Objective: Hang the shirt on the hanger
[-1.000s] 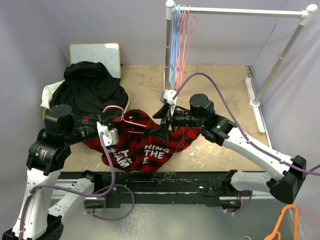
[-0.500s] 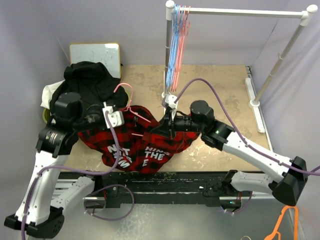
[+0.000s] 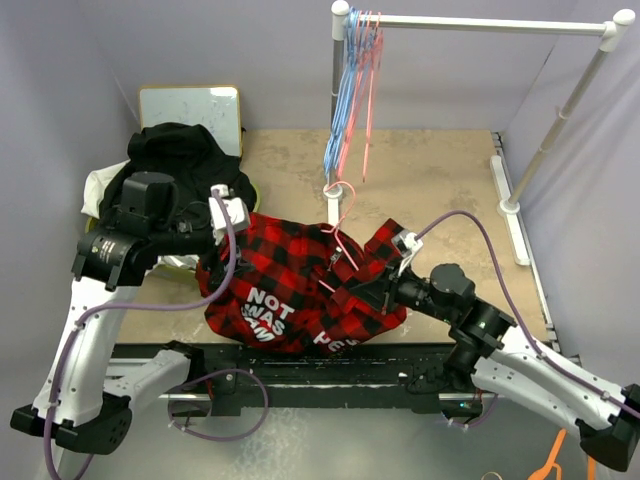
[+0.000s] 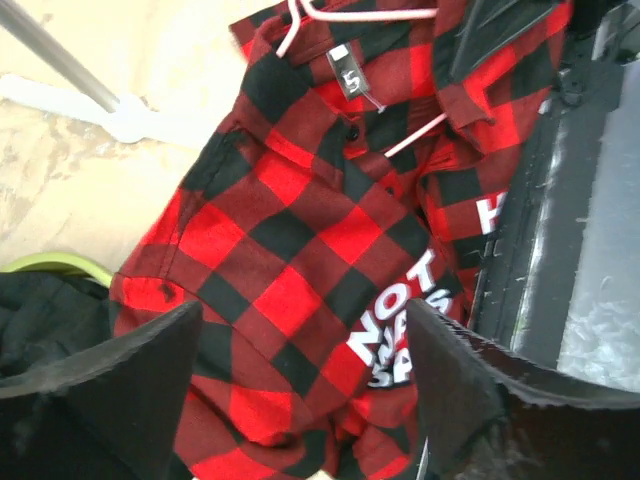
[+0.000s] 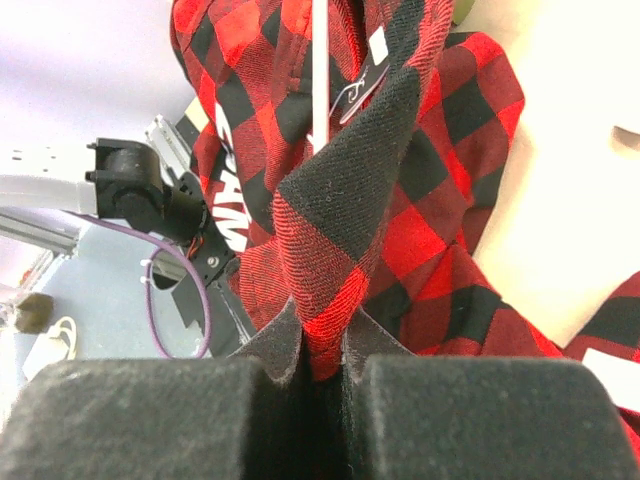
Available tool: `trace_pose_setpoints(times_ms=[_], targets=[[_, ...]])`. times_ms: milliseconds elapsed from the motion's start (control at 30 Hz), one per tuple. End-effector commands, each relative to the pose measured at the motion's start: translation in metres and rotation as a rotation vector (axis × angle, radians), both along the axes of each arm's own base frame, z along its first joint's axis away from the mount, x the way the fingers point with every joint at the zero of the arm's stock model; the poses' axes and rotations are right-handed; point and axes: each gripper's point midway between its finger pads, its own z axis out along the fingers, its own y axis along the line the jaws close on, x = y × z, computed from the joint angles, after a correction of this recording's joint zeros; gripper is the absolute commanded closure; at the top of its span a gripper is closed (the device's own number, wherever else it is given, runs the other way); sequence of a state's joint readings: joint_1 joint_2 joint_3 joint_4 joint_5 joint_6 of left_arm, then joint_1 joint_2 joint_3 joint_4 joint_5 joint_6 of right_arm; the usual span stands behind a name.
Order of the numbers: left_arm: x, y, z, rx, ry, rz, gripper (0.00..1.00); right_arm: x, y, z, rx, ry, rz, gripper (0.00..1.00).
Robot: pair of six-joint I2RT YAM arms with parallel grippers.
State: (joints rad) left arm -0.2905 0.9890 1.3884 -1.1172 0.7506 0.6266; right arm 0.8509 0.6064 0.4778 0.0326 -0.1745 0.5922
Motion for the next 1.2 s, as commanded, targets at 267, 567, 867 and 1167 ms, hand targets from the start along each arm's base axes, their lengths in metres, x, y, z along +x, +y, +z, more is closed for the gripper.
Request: trace_pose_setpoints(times_ms=[267, 567, 867, 1167], targets=[[-0.009, -0.012, 0.030, -0.080, 0.275, 0.072, 0.01, -0.016, -0.032, -0.021, 0.106, 0.191, -0.153, 1.00], [-0.026, 0.012, 0.031, -0.100, 0.250, 0.155, 0.01, 0.015, -0.128, 0.015, 0.074, 0.239, -0.707, 1.00], [-0.014, 0.016, 0.027, -0.141, 0.273, 0.198, 0.01, 0.054, -0.155, 0.073, -0.213, 0.139, -0.948, 1.00], [-0.018, 0.017, 0.023, -0.163, 0.295, 0.195, 0.01, 0.074, -0.200, 0.173, -0.381, -0.176, -1.098, 1.00]])
